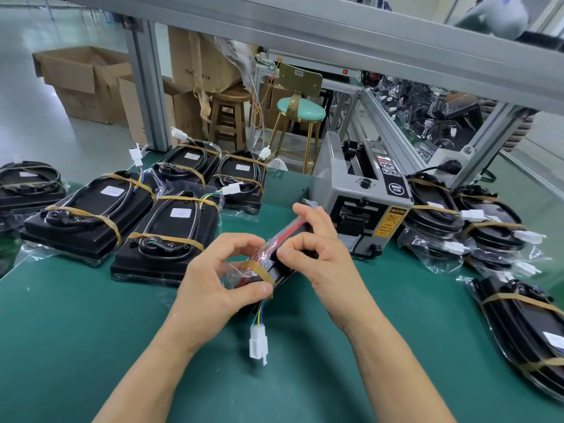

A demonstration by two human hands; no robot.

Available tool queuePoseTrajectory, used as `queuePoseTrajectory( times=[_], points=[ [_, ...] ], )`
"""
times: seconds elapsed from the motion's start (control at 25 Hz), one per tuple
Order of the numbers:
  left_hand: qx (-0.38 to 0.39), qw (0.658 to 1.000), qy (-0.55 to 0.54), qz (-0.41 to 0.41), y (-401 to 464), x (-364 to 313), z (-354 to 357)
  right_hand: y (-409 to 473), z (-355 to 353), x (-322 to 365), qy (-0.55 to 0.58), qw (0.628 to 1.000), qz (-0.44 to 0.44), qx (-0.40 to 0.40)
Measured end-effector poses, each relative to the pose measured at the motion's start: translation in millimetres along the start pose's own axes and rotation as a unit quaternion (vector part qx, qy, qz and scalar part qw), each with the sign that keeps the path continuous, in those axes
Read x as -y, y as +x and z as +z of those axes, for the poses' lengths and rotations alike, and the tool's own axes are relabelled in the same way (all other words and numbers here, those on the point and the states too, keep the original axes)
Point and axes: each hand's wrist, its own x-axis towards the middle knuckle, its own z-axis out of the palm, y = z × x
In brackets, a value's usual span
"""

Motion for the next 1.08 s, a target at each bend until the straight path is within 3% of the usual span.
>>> queuePoseTrajectory(
  times=[0.4,0.8,0.92,1.08],
  points=[
    [0.001,1.0,-0.001,0.01,-1.6,-1.7,4.1,-9.2,11.7,1.6,-0.025,0.997,-0.007,-0.079],
    [-0.003,1.0,-0.012,0.018,-3.0,-0.4,6.8,-4.9,7.4,-1.8,0.073,0.993,0.022,-0.093],
    [0.069,0.991,0.091,0.062,1.7,-9.8,0.9,-6.1,4.3,1.5,0.126,0.986,0.022,-0.106],
    [0.179,0.93,0.306,0.094,22.7,-25.2,-11.4,-10.5,0.7,4.1,0.149,0.984,0.017,-0.1]
  ],
)
